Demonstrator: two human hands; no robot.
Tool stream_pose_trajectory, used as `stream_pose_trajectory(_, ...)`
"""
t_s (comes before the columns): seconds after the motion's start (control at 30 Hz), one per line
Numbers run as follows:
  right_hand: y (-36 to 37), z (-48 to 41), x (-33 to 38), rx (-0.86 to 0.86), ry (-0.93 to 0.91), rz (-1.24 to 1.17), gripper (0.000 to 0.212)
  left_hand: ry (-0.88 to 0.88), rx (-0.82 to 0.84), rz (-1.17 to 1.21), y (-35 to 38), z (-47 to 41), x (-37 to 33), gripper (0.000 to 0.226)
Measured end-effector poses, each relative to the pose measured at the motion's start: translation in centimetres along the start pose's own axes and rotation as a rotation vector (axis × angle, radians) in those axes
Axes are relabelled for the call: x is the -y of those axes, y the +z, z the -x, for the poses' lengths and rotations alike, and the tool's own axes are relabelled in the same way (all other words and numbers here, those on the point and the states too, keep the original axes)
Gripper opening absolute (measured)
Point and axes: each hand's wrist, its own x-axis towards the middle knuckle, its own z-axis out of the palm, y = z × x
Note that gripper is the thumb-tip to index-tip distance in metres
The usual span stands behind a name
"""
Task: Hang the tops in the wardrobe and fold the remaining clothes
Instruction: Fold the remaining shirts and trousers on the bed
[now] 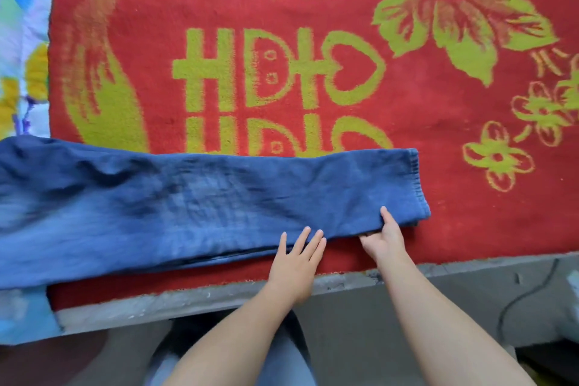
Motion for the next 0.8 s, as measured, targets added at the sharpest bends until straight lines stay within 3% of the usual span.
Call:
stream_pose_trajectory(0.07,0.1,0.3,0.2,-0.040,-0.109,0.060,0.016,-0.017,0.096,0.090,-0.6,-0.4,-0.2,0.075)
stream_pose_trajectory(0.13,0.6,1.4,0.0,-0.123,-0.367,0.226,0.016,-0.022,0.165,0.289,-2.3,-0.8,0.5,0.072)
stream_pose_trajectory(0.17,1.1,2.4,-0.4,-0.142,-0.524,0.339,0.011,-0.028,0.176,0.474,-3.4,-0.9,1.1,0.066)
stream_pose_trajectory(0.23,2.2,4.7,-2.1,-0.111,-0.811,0.551,0.016,-0.148,0.122,1.094,-5.4,0.1,2.5,0.043)
stream_pose_trajectory(0.3,3.2,7.6,-4.4,0.036,-1.083,0.702,0.023,-0.337,-0.041,1.735,-6.7,2.2,5.0,0.026)
stream_pose_trajectory(0.33,3.7,9.0,-6.0,0.169,-1.234,0.771,0.028,-0.406,-0.117,1.985,-6.8,3.1,6.7,0.029)
stream_pose_trajectory(0.43,5.2,11.5,-12.0,0.512,-1.551,1.124,0.049,-0.437,-0.296,2.442,-6.6,6.0,12.8,0.067)
stream_pose_trajectory(0.53,4.9,11.4,-17.9,0.592,-1.582,1.745,0.053,-0.336,-0.356,2.455,-6.7,9.1,17.9,0.090)
stream_pose_trajectory(0.6,4.1,10.6,-20.4,0.567,-1.430,2.150,0.071,-0.466,-0.294,2.187,-5.6,10.1,19.6,0.078)
stream_pose_trajectory(0.63,3.7,10.1,-20.9,0.574,-1.355,2.258,0.076,-0.574,-0.267,1.998,-4.8,10.2,19.9,0.060)
stream_pose_trajectory(0.7,3.1,9.4,-20.4,0.614,-1.365,2.322,0.072,-0.737,-0.343,1.736,-3.3,9.6,19.9,0.030)
stream_pose_trajectory(0.8,2.4,8.6,-18.5,0.675,-1.598,2.175,0.052,-0.783,-0.533,1.666,-2.4,8.8,19.4,0.025)
